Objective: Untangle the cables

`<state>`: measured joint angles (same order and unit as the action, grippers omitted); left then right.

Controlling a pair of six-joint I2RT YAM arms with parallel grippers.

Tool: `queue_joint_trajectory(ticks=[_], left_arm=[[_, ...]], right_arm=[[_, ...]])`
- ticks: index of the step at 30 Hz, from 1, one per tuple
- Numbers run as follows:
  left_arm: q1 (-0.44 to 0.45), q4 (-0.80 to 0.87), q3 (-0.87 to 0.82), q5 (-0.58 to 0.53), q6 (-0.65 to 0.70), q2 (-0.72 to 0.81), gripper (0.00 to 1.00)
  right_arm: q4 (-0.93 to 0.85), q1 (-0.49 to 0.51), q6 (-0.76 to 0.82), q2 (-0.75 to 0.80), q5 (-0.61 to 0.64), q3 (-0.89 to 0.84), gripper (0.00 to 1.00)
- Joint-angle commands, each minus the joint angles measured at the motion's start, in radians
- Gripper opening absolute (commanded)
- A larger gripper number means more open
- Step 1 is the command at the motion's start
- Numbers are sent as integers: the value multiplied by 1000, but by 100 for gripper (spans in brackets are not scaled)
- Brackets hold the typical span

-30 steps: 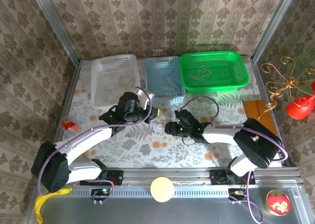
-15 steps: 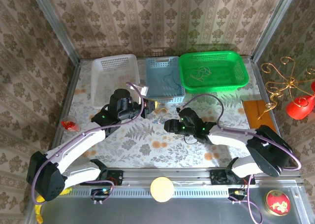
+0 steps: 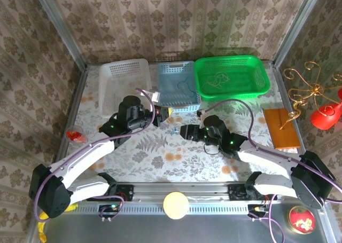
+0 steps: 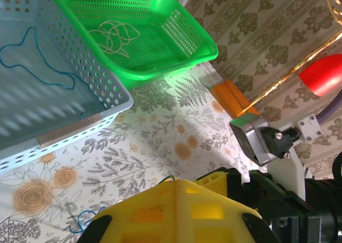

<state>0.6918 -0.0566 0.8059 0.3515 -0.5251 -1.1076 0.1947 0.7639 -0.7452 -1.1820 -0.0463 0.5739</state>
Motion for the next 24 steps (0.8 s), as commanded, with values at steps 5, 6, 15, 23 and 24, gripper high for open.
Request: queue_joint_trajectory(ticks=[5,6,15,23,24], left_arm=[[-5,-88,11,19,-89,14,0],[-3,-93,11,20,-94,15,0],[27,-130,3,9,-135,15,0],[34,-197,3,17,-204,19,0],[33,-203,6,21,-210,21,0]], right_arm=[[169,3,31,-112,74,33,63],[190,3,28,-129,76,39,63],[347,1,-29,-266,153,54,58],[393,0,-63,-375,178,41,47],[402,0,-72,-385,182,31,46]])
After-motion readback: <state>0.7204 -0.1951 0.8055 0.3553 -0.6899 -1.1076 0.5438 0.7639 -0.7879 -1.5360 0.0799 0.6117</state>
